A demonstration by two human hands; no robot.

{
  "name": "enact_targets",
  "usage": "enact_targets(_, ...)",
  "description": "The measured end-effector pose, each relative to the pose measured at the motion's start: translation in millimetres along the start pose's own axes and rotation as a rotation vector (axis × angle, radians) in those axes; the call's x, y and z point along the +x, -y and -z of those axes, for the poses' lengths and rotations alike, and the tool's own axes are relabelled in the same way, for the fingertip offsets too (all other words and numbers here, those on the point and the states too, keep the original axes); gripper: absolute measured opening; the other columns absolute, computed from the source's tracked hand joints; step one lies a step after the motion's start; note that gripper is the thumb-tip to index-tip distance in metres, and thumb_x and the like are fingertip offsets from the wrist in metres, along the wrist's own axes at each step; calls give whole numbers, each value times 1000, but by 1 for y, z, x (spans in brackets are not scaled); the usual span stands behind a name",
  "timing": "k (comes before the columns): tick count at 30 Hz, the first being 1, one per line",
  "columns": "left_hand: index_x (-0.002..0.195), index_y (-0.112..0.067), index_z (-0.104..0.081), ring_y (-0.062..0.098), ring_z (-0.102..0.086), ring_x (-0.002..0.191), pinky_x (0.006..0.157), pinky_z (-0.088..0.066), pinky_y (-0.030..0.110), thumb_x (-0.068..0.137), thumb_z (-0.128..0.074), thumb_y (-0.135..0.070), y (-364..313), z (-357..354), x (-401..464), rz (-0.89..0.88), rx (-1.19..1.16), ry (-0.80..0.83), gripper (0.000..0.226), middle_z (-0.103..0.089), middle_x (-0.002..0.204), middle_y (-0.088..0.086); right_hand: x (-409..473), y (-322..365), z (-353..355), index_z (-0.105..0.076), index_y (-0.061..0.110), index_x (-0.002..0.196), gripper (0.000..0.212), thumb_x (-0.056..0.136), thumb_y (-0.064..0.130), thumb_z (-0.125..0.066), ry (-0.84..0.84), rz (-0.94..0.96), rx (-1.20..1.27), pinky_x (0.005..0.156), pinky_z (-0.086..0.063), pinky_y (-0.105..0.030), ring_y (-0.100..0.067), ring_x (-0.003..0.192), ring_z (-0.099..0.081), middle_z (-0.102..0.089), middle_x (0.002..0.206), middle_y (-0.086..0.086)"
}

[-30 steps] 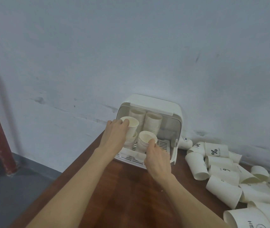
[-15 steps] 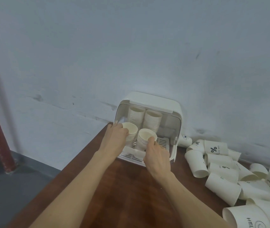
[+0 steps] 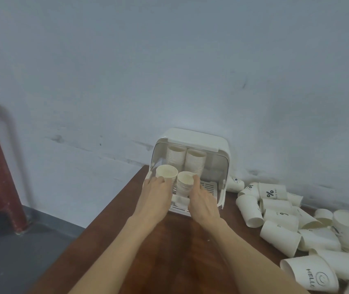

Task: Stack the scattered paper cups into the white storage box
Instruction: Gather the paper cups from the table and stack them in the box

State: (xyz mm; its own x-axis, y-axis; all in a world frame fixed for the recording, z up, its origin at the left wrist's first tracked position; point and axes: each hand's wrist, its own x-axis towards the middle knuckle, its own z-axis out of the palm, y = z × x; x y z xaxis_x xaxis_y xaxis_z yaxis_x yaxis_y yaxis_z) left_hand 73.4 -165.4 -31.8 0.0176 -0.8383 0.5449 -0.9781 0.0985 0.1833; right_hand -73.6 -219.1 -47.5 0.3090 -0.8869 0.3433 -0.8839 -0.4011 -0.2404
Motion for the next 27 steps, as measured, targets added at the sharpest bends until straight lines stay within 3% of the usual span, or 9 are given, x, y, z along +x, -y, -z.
enact_targets(4,102,-17,-63,28,-57,92,79,-38,38,93,-49,-17,-11,20,-21,-15,-45,-5,17,-63,90,4,-27,1,14,-5,16,151,81,81,-3,-41,60,4,223,95,-40,-44,-34,119,-44,-42,131,-15)
enact_targets(9,102,-21,-61,27,-57,92,80,-42,38,97,-43,-22,-26,39,-41,-14,-124,29,19,-64,99,1,-76,-9,39,-13,13,151,64,92,2,-35,69,-79,243,101,-39,-42,-33,130,-41,-30,150,-13)
enact_targets(16,115,-19,-64,29,-59,98,86,-45,42,96,-48,-22,-59,60,-62,-15,-186,28,25,-66,107,4,-130,-36,77,-22,15,148,60,91,7,-38,66,-138,225,99,-39,-35,-25,121,-48,-45,136,-6)
enact_targets(22,123,-16,-61,23,-54,113,95,-37,37,99,-44,-22,-99,70,-70,-72,-185,58,30,-64,120,2,-163,-60,106,-25,14,147,54,94,11,-34,21,-171,181,94,-42,-37,-25,114,-52,-48,134,-6)
enact_targets(27,121,-17,-62,25,-55,110,96,-37,38,99,-44,-23,-131,68,-74,-109,-186,92,29,-65,114,4,-181,-79,125,-30,13,144,52,93,6,-35,-37,-175,192,88,-43,-40,-25,101,-52,-53,115,-5)
